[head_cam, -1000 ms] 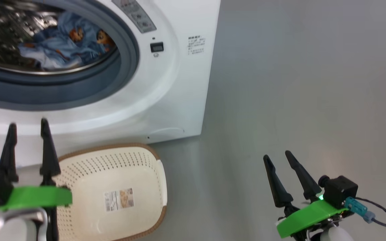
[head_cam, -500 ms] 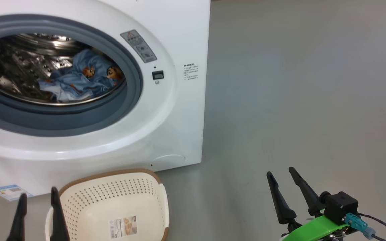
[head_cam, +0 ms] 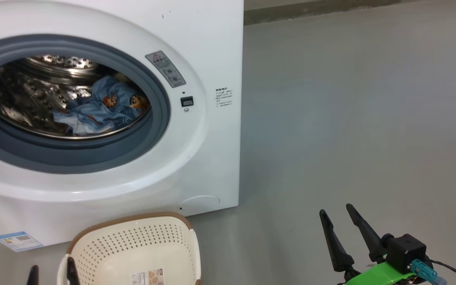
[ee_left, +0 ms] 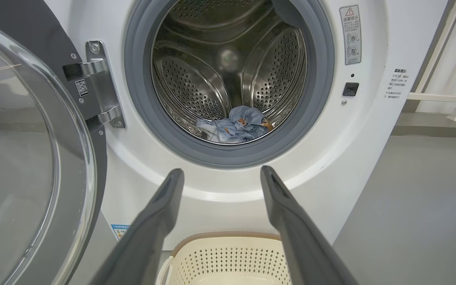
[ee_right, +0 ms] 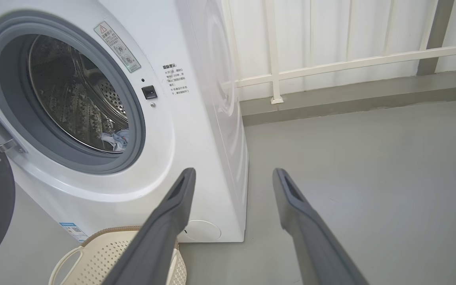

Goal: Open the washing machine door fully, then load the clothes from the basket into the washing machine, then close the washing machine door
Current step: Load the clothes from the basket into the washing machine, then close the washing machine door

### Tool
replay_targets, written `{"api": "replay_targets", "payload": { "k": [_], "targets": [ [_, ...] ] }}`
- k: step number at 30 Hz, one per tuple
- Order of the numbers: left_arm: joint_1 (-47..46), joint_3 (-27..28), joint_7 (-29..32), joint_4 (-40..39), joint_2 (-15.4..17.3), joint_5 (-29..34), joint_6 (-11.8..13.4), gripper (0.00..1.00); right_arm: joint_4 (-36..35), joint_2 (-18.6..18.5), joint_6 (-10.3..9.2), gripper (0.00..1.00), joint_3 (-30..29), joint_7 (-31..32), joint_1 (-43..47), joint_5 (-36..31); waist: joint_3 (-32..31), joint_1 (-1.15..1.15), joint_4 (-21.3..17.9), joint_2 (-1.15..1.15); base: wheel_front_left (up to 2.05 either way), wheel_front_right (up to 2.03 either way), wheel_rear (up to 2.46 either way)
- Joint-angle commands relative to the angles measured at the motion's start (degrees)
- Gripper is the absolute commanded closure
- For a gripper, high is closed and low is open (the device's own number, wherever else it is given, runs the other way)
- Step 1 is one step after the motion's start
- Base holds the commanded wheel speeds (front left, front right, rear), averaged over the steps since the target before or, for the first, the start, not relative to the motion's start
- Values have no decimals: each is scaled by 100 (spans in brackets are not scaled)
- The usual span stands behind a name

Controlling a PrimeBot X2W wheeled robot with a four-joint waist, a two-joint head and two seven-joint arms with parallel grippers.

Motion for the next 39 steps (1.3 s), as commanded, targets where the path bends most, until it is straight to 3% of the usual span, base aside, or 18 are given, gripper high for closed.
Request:
{"api": "replay_targets", "payload": {
  "k": [1, 39],
  "targets": [
    [-67, 143, -46, -138, 19, -10, 66, 0, -151, 7, 35, 0, 111, -68, -37, -54, -69, 0, 22, 0, 0, 0, 0],
    [-29, -9, -46, 48, 17, 7, -126, 0, -95, 7, 35, 0, 89, -68, 37, -113, -269, 0, 376, 0, 0, 0, 0]
  ]
}}
